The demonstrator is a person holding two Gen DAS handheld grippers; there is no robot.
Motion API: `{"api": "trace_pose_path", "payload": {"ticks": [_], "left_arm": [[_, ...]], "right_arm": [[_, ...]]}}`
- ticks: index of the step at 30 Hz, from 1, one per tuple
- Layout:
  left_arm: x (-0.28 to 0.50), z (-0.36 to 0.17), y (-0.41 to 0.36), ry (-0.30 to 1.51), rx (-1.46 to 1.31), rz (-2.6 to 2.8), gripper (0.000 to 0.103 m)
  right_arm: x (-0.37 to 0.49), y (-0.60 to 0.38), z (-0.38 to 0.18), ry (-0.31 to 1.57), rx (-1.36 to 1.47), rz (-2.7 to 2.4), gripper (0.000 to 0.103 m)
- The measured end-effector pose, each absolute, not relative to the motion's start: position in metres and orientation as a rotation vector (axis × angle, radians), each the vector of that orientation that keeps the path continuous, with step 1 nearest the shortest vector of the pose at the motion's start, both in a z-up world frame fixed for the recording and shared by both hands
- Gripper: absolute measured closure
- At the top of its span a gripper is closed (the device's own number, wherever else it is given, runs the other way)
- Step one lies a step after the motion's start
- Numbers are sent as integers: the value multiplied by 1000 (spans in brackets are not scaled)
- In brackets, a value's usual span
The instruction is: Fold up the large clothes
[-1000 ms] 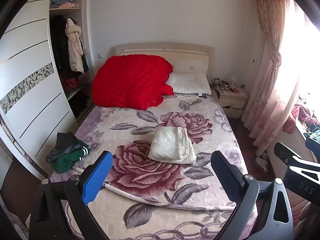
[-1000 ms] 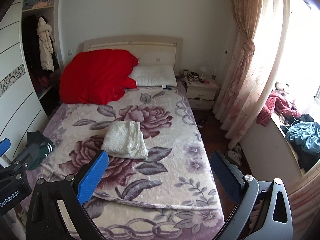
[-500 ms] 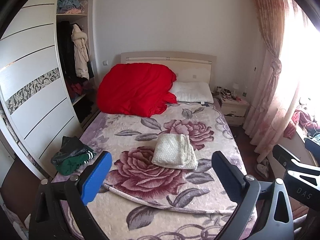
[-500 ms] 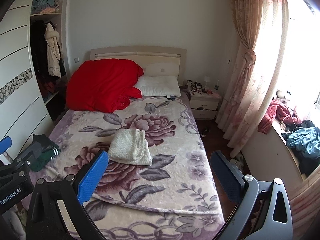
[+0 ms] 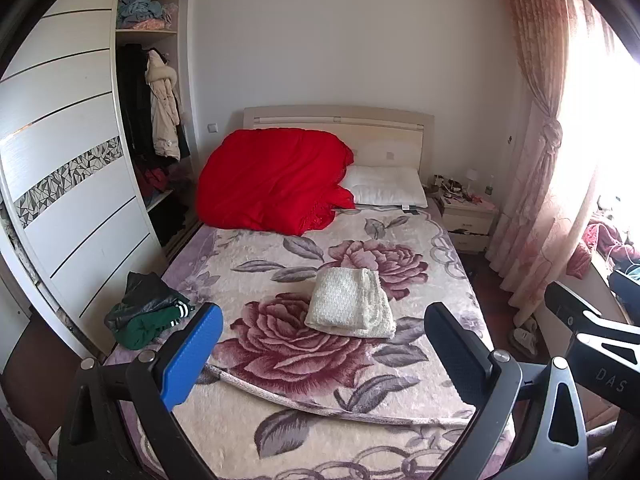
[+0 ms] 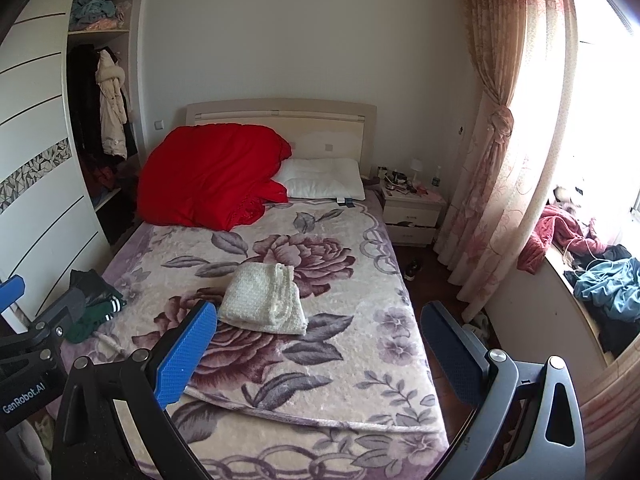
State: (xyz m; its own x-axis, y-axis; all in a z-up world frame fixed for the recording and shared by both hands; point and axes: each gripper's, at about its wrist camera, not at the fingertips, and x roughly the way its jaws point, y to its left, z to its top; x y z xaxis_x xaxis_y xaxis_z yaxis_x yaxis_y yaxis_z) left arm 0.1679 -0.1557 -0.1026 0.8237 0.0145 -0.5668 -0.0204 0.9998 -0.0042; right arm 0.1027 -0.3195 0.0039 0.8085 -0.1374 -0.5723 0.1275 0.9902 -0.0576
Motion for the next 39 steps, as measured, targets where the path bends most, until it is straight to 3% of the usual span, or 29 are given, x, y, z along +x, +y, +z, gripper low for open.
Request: {"api": "trace_pose_path", "payload": {"ticks": [39], "left_arm": [[168, -99, -150, 599, -8, 21, 0]], "right_arm": [[118, -311, 4, 616, -15, -109, 0]]}}
